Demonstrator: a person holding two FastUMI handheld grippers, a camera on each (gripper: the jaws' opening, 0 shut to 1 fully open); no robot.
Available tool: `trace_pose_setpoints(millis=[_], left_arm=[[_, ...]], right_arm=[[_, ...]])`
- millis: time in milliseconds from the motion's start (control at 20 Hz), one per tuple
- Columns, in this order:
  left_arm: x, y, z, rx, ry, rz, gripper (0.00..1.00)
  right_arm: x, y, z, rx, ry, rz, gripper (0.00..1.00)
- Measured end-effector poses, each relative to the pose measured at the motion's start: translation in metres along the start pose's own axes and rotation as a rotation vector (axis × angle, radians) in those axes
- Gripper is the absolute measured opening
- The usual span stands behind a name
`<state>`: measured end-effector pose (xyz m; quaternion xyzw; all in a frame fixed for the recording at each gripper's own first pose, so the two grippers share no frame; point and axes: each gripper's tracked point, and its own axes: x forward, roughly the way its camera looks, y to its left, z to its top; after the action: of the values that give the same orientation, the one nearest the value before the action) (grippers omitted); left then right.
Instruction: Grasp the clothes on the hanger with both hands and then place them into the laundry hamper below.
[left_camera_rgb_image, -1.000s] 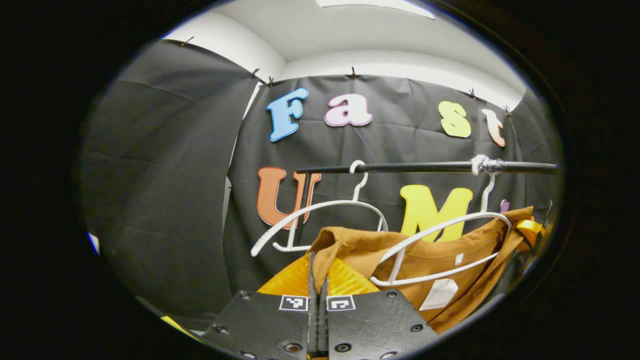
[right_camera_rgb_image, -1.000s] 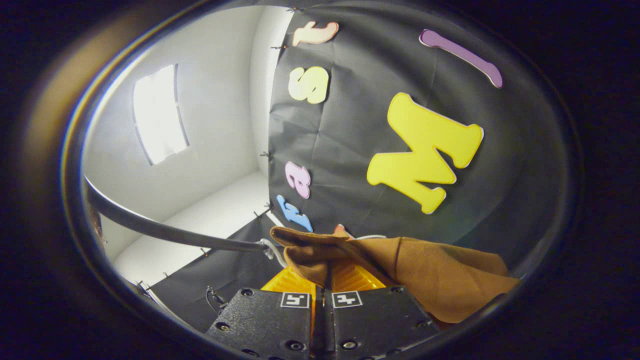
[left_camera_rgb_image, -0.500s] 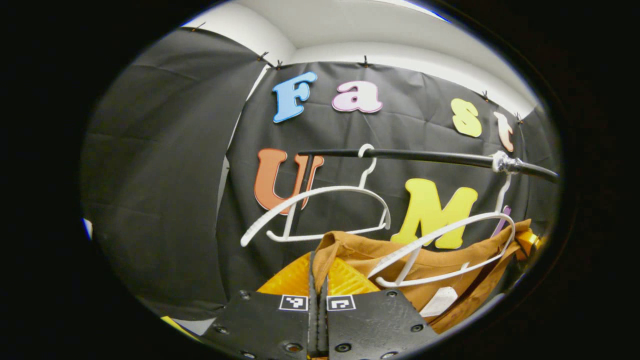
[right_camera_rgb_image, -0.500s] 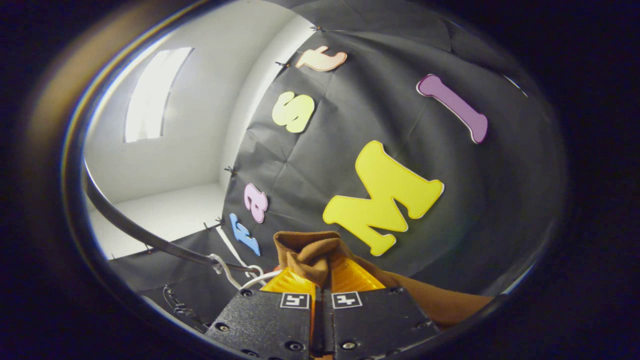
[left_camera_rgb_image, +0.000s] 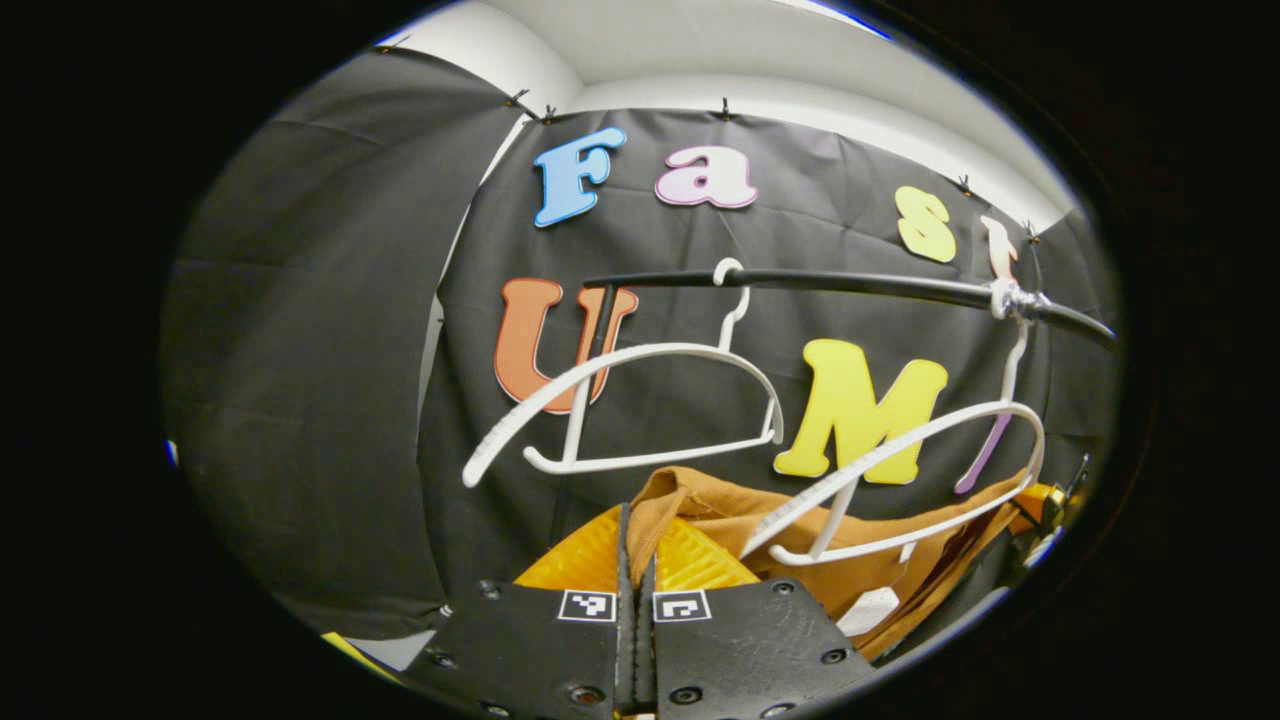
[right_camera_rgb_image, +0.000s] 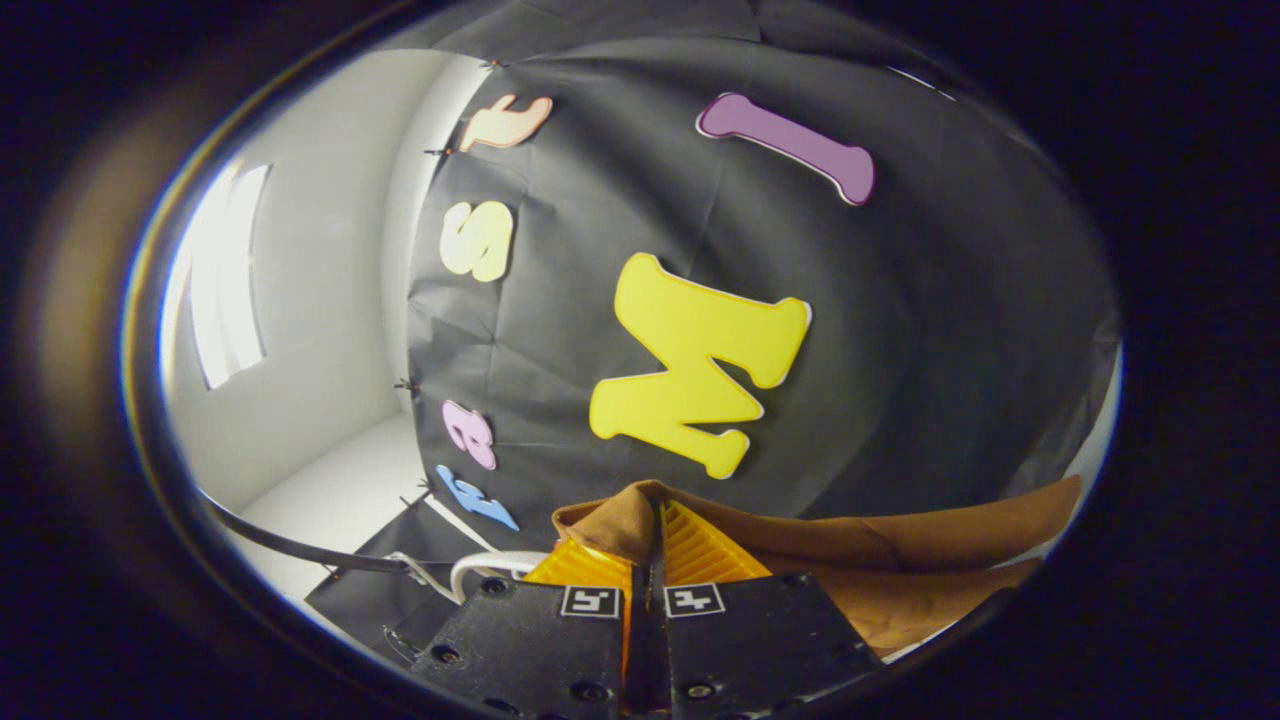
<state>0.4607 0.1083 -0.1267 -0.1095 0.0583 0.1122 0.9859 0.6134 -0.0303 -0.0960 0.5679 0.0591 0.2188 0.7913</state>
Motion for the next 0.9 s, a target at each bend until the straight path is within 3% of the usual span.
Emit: trace_pose_setpoints(millis=[50,100,400,550,600,650,900], left_arm=[[0.000,0.002,-0.010,-0.009,0.015,0.006,0.05],[0.000,0.005,-0.019,-0.019,0.036,0.010,0.00],[-0.012,0.022,-0.075,-0.039,0.134,0.061,0.00],[-0.021,0.020,-0.085,-0.042,0.155,0.058,0.00],[-0.024,0.018,-0.086,-0.051,0.160,0.057,0.05],[-0.026,0.014,-0.088,-0.060,0.170,0.052,0.00],[-0.044,-0.006,-0.090,-0.036,0.190,0.019,0.00]], right_arm=[[0.002,-0.009,-0.005,0.014,0.013,-0.018,0.03],[-0.002,-0.015,-0.012,0.032,0.023,-0.029,0.03],[-0.013,-0.042,-0.057,-0.047,0.133,-0.080,0.03],[-0.021,-0.042,-0.067,-0.063,0.157,-0.088,0.03],[-0.019,-0.040,-0.072,-0.070,0.165,-0.087,0.03],[-0.020,-0.036,-0.074,-0.080,0.171,-0.085,0.03],[-0.040,-0.018,-0.106,-0.173,0.245,-0.074,0.03]])
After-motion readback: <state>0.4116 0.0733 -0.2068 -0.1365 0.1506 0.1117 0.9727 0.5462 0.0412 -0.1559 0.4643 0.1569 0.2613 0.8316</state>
